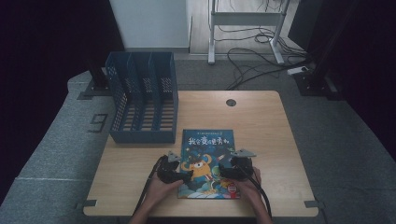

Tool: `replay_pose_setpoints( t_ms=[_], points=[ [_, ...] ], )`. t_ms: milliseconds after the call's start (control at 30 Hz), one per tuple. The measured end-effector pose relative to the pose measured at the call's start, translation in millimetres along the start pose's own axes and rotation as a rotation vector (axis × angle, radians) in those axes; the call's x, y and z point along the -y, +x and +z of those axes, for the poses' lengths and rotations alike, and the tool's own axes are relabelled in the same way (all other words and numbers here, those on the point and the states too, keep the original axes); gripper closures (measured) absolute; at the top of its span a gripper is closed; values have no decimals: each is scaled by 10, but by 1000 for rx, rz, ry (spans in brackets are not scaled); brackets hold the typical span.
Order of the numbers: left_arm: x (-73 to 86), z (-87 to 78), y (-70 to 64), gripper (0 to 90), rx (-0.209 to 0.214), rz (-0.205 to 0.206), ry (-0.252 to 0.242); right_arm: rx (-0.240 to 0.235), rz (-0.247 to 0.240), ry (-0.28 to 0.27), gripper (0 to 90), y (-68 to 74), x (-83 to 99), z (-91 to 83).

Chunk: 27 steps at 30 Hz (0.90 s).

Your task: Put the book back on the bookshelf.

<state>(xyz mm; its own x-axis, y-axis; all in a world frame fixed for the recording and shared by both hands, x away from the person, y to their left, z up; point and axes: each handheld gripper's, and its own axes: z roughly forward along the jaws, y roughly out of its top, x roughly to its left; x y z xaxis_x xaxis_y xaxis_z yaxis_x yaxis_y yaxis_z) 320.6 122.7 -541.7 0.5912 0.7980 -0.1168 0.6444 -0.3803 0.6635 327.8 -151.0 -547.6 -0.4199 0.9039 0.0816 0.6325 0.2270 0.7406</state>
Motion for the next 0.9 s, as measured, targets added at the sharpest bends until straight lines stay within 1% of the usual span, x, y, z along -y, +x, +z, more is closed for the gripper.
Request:
replay_pose_setpoints(
  t_ms=[67, 133, 200, 233, 300, 367, 400, 467, 567, 600, 700, 767, 900],
  points=[
    [-3, 10, -21, 161, 8, 8, -1, 1, 8, -3, 184, -2, 6, -1],
    [-3, 13, -39, 160, 11, 11, -1, 2, 17, -7, 226, -15, 9, -11],
    [0, 17, -64, 160, 17, 17, -1, 1, 37, -10, 254, -36, 14, -23],
    [0, 19, -80, 161, 23, 22, 0, -8, 48, -4, 254, -52, 14, -26],
    [1, 17, -97, 159, 13, 20, 2, -30, 82, 9, 251, -76, 11, -38],
    [4, 7, -92, 166, 19, 19, 5, -55, 114, 9, 250, -100, 14, -57],
    [5, 3, -89, 172, 18, 18, 7, -62, 123, 8, 251, -107, 16, -63],
    [7, -6, -87, 176, 16, 19, 11, -77, 135, 11, 250, -113, 20, -75],
    [17, -27, -81, 178, 17, 19, 19, -86, 134, 21, 241, -94, 22, -95],
    [23, -35, -78, 180, 19, 19, 21, -94, 141, 27, 231, -88, 21, -107],
    [65, -68, -74, 185, 21, 17, 15, -118, 149, 33, 227, -71, 43, -143],
    [78, -75, -63, 187, 27, 18, 9, -128, 152, 31, 233, -63, 64, -157],
    [76, -66, -80, 169, 23, 22, 10, -134, 165, 21, 242, -88, 63, -148]
  ],
)
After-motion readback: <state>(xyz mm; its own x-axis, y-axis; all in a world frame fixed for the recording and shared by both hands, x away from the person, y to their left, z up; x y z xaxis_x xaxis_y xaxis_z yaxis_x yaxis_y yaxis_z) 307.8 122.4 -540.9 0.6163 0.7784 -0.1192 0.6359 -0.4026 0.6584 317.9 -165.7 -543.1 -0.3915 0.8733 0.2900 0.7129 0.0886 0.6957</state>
